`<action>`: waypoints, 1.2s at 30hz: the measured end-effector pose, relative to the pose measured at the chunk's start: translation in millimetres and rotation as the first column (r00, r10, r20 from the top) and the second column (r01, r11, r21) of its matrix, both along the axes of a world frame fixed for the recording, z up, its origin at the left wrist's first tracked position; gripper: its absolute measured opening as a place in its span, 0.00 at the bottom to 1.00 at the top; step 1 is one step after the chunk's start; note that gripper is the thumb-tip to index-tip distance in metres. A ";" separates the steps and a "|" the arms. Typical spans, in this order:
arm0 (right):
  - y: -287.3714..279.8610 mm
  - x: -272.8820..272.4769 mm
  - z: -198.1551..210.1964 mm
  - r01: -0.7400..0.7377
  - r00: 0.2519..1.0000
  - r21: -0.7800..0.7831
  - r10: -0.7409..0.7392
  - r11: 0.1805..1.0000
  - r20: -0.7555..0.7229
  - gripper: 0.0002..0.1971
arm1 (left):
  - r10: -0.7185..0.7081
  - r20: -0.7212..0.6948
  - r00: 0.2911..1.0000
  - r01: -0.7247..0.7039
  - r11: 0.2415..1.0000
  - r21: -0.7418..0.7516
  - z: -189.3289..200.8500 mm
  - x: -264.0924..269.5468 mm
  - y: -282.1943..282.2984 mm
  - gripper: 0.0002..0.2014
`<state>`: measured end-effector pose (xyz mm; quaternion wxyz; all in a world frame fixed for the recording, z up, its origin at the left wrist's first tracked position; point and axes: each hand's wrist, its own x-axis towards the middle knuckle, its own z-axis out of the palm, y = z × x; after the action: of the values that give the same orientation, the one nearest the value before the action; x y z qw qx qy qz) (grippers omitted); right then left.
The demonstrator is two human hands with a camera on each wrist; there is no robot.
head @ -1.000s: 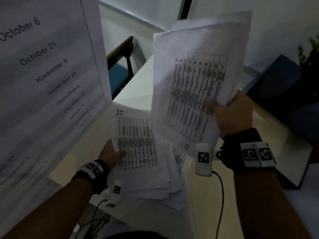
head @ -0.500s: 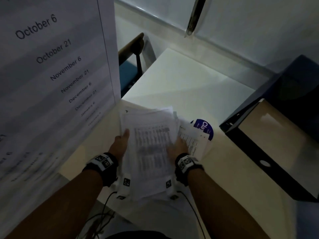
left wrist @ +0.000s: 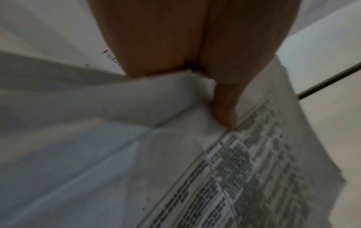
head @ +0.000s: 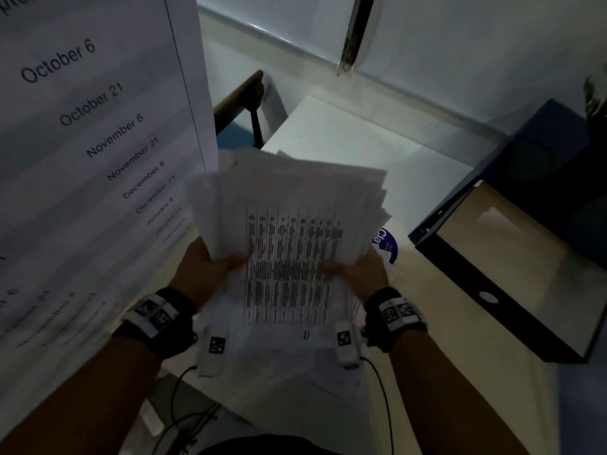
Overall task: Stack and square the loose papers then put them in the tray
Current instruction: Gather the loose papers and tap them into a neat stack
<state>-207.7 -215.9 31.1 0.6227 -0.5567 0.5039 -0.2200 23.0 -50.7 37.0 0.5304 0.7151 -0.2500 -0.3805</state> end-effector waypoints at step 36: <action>-1.4 -7.4 39.2 0.121 0.993 -0.284 -0.114 0.951 0.039 0.16 | -0.100 0.078 0.992 0.112 0.977 -0.180 14.3 -31.8 -30.0 0.29</action>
<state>-215.2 -217.3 70.4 0.5270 -0.6074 0.4922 -0.3332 -8.8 -80.7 51.3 0.5642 0.6613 -0.3399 -0.3588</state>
